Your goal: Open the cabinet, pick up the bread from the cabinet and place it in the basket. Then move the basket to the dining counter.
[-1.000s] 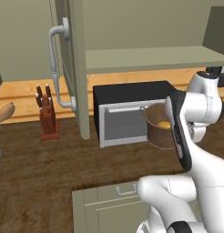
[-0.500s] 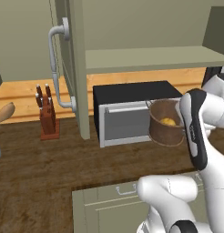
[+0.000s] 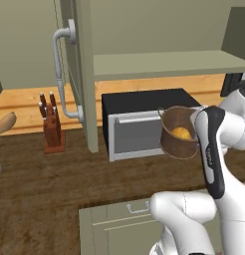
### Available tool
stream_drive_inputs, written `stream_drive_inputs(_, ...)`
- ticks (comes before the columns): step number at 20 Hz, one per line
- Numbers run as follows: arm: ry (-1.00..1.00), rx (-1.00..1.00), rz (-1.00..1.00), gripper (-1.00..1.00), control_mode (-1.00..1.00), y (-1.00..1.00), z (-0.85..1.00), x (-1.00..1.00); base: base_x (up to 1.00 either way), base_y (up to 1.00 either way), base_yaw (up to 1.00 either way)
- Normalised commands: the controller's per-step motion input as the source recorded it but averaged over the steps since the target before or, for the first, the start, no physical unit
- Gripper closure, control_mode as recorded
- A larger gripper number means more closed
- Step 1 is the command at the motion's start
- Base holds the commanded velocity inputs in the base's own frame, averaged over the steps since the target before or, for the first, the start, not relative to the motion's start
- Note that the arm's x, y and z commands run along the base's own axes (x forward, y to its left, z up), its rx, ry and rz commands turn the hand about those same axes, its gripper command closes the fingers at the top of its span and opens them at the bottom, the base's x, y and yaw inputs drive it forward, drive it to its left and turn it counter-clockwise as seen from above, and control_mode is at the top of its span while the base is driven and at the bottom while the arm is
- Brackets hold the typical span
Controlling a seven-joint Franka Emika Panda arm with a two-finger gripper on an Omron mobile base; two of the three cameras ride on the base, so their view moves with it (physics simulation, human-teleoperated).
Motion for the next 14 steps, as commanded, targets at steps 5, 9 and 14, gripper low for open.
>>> stream_drive_inputs(5, 0.00, 0.00, 0.00, 1.00, -1.00, 0.00, 0.00, 0.00, 0.00, 0.00, 0.00)
stream_drive_inputs(9, 0.00, 0.00, 0.00, 1.00, -1.00, 0.00, 0.00, 0.00, 0.00, 0.00, 0.00)
stream_drive_inputs(14, 0.00, 0.00, 0.00, 1.00, 1.00, 0.00, 0.00, -0.03, -0.35, -0.01, 0.00)
